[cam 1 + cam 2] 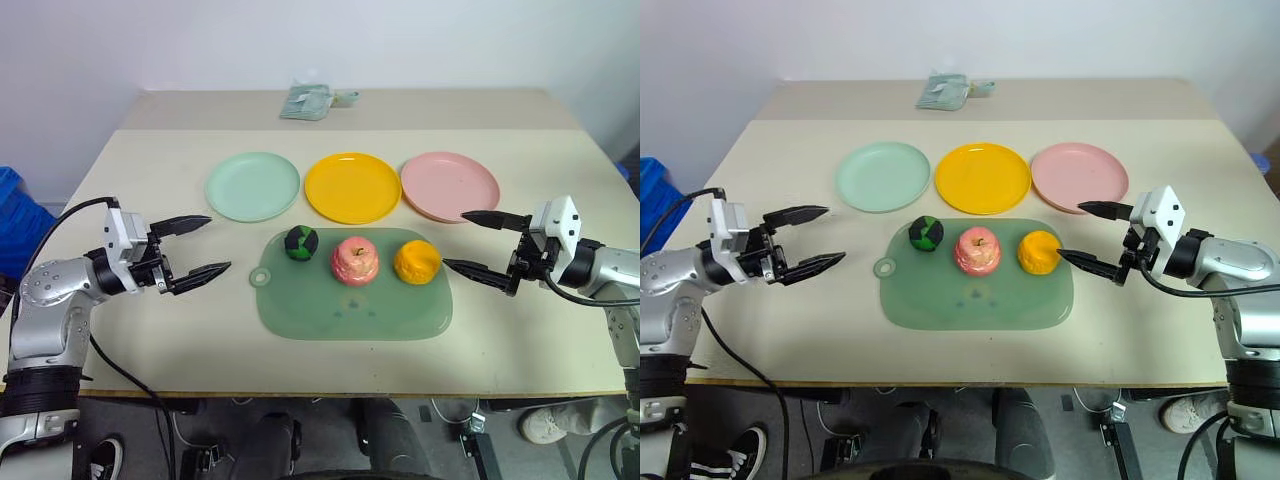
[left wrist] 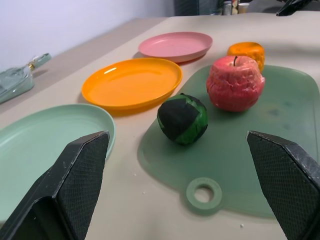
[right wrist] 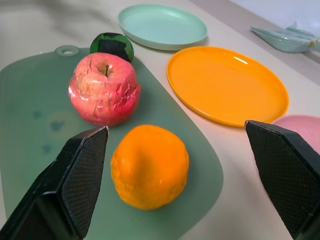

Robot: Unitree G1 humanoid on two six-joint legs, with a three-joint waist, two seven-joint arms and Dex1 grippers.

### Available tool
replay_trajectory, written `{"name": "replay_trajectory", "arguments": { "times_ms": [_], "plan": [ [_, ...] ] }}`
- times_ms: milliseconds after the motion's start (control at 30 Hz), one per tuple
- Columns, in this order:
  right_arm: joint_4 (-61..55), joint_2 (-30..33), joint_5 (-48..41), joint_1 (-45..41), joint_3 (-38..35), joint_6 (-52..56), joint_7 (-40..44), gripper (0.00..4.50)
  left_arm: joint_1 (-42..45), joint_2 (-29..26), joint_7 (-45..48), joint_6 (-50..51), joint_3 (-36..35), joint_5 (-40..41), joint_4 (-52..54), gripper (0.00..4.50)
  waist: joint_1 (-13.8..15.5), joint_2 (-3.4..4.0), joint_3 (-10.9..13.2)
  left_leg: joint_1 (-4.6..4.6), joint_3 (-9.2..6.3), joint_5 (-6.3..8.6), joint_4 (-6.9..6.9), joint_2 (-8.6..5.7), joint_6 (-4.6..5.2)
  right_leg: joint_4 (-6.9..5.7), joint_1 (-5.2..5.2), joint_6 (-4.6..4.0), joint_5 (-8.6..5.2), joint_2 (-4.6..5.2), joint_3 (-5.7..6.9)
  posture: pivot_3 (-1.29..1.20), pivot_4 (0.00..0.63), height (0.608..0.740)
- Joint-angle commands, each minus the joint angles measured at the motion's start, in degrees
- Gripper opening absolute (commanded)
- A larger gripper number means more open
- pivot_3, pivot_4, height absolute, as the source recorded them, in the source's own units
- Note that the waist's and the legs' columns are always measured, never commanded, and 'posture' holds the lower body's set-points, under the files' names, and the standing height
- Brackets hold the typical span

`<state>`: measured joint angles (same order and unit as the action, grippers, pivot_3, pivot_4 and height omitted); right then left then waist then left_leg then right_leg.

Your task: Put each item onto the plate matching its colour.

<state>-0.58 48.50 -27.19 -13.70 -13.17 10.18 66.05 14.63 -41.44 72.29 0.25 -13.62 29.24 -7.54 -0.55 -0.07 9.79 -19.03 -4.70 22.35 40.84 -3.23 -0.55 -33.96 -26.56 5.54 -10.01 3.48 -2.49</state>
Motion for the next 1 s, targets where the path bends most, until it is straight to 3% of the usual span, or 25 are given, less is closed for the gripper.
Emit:
{"name": "replay_trajectory", "arguments": {
  "times_ms": [33,400,633,800,1000],
  "plan": [
    [-3.00,0.28,-0.89,0.03,-1.24,0.63,-0.79,4.46,0.08,-0.13,-0.35,-0.64,-0.76,0.58,2.29,4.50,-0.05,0.00,0.00,-0.01,0.00,0.00,0.00,0.00,0.00,0.01,0.00,0.00,0.00,0.00,0.00,0.00,0.150,0.740],
    [-6.52,-1.22,-1.37,-0.95,-0.27,2.70,-3.57,4.46,2.84,-0.85,-0.95,1.58,-2.44,2.25,1.04,4.50,-0.10,-0.01,0.00,0.00,0.01,0.00,0.00,0.00,0.00,0.01,-0.01,0.00,0.00,-0.01,0.00,0.00,0.150,0.740],
    [-10.55,-4.95,-4.51,-7.48,3.04,9.09,-7.21,4.46,5.97,-1.60,-0.39,6.46,-3.37,5.29,-2.35,4.50,-0.24,0.00,0.01,-0.01,-0.01,-0.01,0.00,0.01,-0.02,-0.05,-0.05,0.00,0.00,-0.03,0.00,0.00,0.150,0.740],
    [-15.08,-5.59,-8.28,-14.37,5.41,17.91,-9.98,4.46,8.19,1.70,-1.86,10.46,1.22,5.35,1.57,4.50,-0.02,0.00,0.02,-0.22,-0.03,-0.02,0.02,0.01,-0.04,-0.02,-0.21,0.00,0.00,0.01,0.00,0.00,0.150,0.740],
    [-22.37,-5.55,-9.37,-16.96,8.41,23.96,-13.23,4.46,13.39,6.20,-0.53,9.43,6.85,1.94,-2.89,4.50,0.64,-0.01,0.02,-0.33,-0.09,-0.14,0.09,-0.04,-0.25,0.01,-0.25,0.00,0.00,0.02,0.07,0.00,0.150,0.740]
  ]
}}
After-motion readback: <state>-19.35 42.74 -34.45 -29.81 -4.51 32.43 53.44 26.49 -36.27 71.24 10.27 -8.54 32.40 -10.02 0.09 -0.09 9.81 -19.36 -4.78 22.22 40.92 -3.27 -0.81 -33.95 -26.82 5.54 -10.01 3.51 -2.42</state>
